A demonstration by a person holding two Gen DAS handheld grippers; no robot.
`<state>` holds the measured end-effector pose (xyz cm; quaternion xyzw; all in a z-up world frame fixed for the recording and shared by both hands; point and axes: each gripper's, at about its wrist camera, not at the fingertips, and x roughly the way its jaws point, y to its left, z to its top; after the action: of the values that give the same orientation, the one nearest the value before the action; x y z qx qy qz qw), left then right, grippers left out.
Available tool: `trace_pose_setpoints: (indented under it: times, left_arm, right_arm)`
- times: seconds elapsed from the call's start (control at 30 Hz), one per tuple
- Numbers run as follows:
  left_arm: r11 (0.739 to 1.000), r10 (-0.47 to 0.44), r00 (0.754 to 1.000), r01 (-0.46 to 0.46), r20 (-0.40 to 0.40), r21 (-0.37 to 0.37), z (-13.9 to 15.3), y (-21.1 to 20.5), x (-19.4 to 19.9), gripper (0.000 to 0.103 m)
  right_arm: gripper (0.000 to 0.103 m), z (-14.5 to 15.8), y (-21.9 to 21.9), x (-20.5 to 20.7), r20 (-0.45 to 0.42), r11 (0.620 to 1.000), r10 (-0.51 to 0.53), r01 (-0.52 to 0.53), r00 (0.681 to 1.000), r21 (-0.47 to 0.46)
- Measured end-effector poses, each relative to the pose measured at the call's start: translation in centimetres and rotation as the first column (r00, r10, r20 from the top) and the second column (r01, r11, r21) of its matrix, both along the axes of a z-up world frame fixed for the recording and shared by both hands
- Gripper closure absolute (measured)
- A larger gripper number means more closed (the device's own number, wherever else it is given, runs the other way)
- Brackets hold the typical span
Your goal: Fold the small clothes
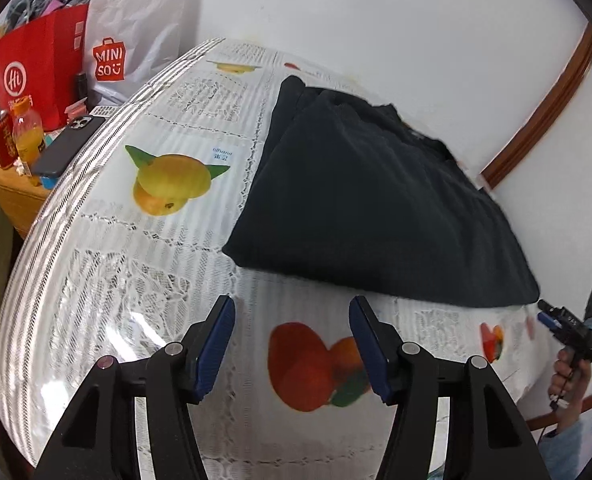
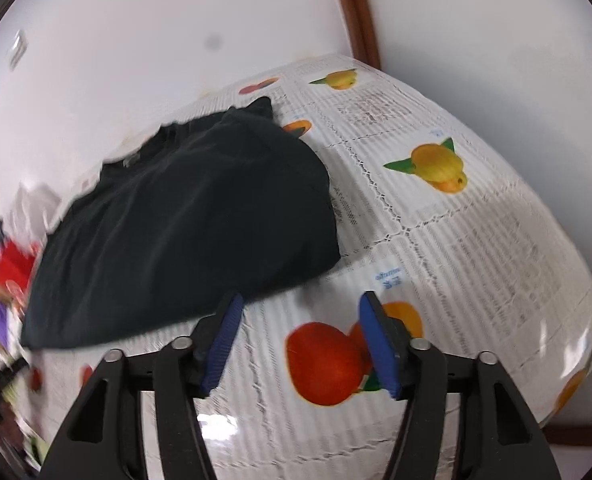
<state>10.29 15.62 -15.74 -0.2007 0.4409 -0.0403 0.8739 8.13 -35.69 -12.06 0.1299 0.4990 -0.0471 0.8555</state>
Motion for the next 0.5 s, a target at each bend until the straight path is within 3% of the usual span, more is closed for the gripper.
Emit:
trace_pose_setpoints:
  times: [0.23,0.3,0.43,0.47,0.5]
  left_arm:
    - [0.988,0.063,0.998,-0.061,0.013,-0.144,-1.0,0.2,2.2,0.045]
    - [0.984,0.081,0.997,-0.078,0.014,-0.159,-1.1,0.0,3.1,0.045]
    - [0.984,0.111,0.994,-0.109,0.007,-0.139,-1.0,-0.6,4.9,0.047]
    - [0.983,0.124,0.992,-0.123,0.003,-0.137,-0.9,-0.6,5.0,0.05]
    - [0.981,0.145,0.989,-0.145,-0.003,-0.129,-1.0,-0.6,5.1,0.061]
  right_arm:
    - [0.039,-1.5,0.0,2.1,0.007,0.988,-0.114,0.113,0.993,0.11]
    - [0.039,-2.1,0.1,2.8,0.012,0.978,-0.152,0.149,0.988,0.145]
    - [0.037,-2.3,1.3,4.0,0.034,0.984,-0.155,0.151,0.987,0.096]
    - [0.039,-2.4,1.5,4.2,0.038,0.985,-0.153,0.15,0.987,0.085]
    - [0.048,-2.5,1.7,4.4,0.038,0.987,-0.15,0.148,0.988,0.071]
